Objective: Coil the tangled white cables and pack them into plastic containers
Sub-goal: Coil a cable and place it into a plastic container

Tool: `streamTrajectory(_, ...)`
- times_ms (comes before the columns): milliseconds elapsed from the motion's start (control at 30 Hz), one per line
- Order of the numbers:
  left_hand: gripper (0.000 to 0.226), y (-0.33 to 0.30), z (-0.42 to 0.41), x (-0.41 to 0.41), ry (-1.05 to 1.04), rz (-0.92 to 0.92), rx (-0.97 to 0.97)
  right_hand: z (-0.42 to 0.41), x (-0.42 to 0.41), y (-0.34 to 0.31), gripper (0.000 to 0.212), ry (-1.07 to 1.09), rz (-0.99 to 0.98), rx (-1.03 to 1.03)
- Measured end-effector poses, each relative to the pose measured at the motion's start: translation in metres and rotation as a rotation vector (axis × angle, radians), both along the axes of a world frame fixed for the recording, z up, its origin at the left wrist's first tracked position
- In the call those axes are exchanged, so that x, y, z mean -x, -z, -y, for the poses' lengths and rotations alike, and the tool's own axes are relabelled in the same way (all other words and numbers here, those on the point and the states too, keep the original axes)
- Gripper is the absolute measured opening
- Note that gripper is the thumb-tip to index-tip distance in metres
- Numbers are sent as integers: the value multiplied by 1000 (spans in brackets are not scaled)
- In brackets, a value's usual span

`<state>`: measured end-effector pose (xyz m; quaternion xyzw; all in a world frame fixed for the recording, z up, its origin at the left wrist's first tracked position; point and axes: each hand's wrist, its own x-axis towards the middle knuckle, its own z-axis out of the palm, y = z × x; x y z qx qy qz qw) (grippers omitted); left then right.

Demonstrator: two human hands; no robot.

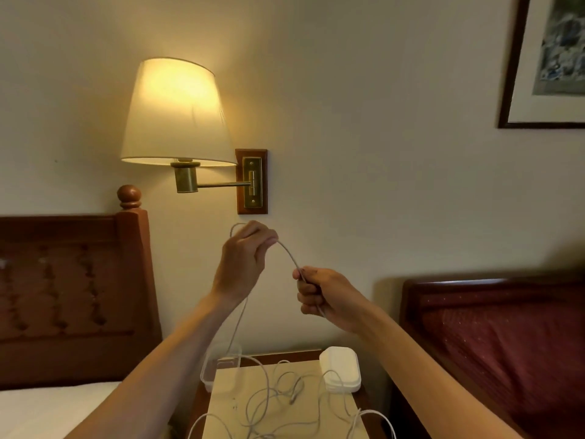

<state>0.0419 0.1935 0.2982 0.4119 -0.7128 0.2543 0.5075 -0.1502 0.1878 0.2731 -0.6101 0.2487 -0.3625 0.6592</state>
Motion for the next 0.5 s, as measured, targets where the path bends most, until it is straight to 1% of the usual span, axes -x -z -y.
streamTrajectory(67, 11, -10, 0, -4, 11, 0, 67, -6, 1, 1, 27, -60, 64, -55)
streamTrajectory(133, 12, -16, -1, -6, 59, 13, 92, -11, 5, -3, 25, -169, 134, -120)
streamTrajectory(200, 12, -20, -1, -6, 111, 0, 88, -15, 10, -11, 22, -281, 276, -206)
streamTrajectory(300, 10, -18, 2, -7, 140, -4, 55, -20, 14, -24, 16, -361, 486, -271)
streamTrajectory(367, 11, -13, 6, -9, 115, 15, 16, -23, 13, -32, 19, -408, 570, -304)
streamTrajectory(433, 16, -7, 11, -14, 40, -1, -9, -24, 12, -41, 23, -438, 627, -341)
streamTrajectory(500, 23, -3, 16, -23, -39, -15, -46, -24, 14, -52, 21, -380, 636, -315)
